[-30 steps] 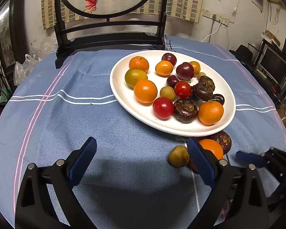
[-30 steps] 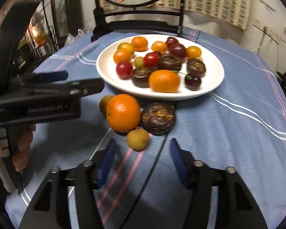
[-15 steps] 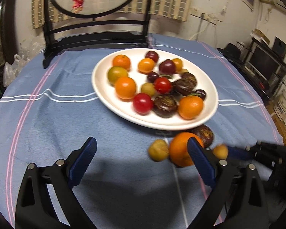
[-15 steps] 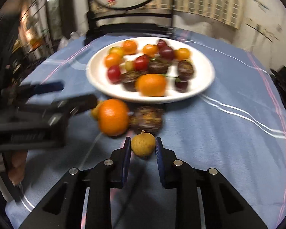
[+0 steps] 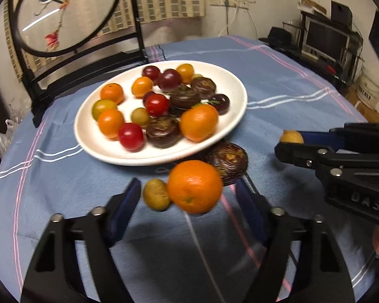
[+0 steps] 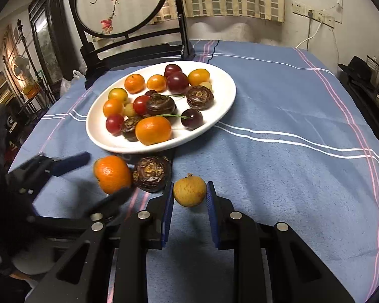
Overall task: Organize fruits
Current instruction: 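Grasp a small yellow fruit with the right tool while the left tool grasps a mandarin, then place the mandarin and yellow fruit on the white plate, opening both tools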
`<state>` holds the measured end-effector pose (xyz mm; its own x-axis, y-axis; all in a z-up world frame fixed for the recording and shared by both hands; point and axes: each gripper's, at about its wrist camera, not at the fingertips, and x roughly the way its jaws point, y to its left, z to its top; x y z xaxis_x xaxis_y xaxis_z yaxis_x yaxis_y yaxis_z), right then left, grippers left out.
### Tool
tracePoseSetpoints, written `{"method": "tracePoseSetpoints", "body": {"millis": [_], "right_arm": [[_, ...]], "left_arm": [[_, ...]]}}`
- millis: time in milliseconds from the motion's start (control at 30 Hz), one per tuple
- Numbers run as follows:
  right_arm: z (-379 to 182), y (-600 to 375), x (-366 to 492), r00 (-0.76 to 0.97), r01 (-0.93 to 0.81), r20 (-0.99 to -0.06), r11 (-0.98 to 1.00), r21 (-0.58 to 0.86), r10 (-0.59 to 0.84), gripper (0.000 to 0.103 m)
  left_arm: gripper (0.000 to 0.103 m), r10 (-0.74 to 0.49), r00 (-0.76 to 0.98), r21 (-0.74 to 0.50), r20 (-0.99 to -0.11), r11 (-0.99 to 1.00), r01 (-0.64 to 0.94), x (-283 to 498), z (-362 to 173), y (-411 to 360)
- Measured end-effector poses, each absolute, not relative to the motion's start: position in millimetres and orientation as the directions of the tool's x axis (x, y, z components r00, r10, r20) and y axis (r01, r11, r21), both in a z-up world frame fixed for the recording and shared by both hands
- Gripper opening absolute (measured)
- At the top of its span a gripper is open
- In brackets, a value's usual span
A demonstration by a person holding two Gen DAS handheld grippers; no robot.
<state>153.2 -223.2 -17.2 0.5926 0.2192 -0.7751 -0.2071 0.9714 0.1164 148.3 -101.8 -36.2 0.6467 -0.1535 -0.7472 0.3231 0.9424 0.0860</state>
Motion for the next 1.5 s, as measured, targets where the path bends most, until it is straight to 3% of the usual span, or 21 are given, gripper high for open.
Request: {"method": "tracePoseSetpoints", "body": {"millis": [100,133,300,500,733,967,1200,1233,1267,1300,1333,1367,1500], "right_arm": [[-16.0,-223.3,152.8,0.592,-0.207,-0.774,0.971,0.121,0.223,0.026],[-15.7,-223.4,153.1,0.592,-0.207,-0.774,0.97,0.123,0.225,0.026],[-16.5,-223.3,152.3,0.595,-0.208,-0.771,0.97,0.126,0.228,0.026],[-11.2,-222.5,150.6,0.631,-0.214,-0.731,0.964,0.158,0.26,0.026],[15.4,-216.1,161.3,0.676,-0.213,-0.661,0.945,0.248,0.326,0.026],[21.3,-195.9,219.8,0.672,-0.207,-0.674,0.952,0.227,0.307,0.026],[-2.8,-187.8,269.0,0.617,-0.15,-0.714,0.94,0.306,0.331,0.026],[-5.7,-189.9,273.4,0.62,-0.131,-0.707,0.934,0.334,0.34,0.03],[-7.3,-191.6,276.3,0.621,-0.118,-0.701,0.926,0.359,0.35,0.046],[-8.3,-194.6,277.6,0.621,-0.103,-0.696,0.918,0.383,0.36,0.053],[-8.4,-199.3,275.9,0.628,-0.081,-0.688,0.91,0.407,0.364,0.061],[-7.3,-202.3,273.2,0.634,-0.075,-0.681,0.905,0.418,0.367,0.061],[-4.9,-212.9,254.2,0.638,-0.082,-0.685,0.916,0.393,0.351,0.063]], "left_arm": [[0.055,-0.117,0.677,0.152,-0.727,0.934,0.324,147.1,-37.4,-110.0],[0.044,-0.134,0.672,0.144,-0.729,0.929,0.342,146.7,-36.2,-110.7],[0.044,-0.199,0.613,0.029,-0.765,0.94,0.341,147.5,-29.0,-98.3],[0.044,-0.246,0.636,-0.045,-0.731,0.948,0.315,147.1,-2.6,-79.5],[0.044,-0.198,0.689,-0.056,-0.697,0.973,0.222,182.8,20.0,-58.9],[0.044,-0.166,0.673,-0.1,-0.721,0.986,0.136,225.3,5.2,-42.8],[0.044,-0.174,0.692,-0.112,-0.701,0.985,0.133,231.0,2.3,-37.6],[0.044,-0.176,0.694,-0.117,-0.698,0.984,0.131,231.4,2.0,-37.3],[0.048,-0.18,0.698,-0.127,-0.693,0.984,0.128,231.4,1.6,-36.4],[0.056,-0.187,0.706,-0.143,-0.683,0.982,0.122,230.7,1.7,-34.9],[0.074,-0.184,0.717,-0.149,-0.673,0.982,0.111,228.8,3.1,-33.4],[0.079,-0.176,0.731,-0.149,-0.659,0.984,0.102,226.2,5.0,-32.4],[0.08,-0.19,0.749,-0.166,-0.635,0.98,0.108,217.4,13.3,-30.7]]}}
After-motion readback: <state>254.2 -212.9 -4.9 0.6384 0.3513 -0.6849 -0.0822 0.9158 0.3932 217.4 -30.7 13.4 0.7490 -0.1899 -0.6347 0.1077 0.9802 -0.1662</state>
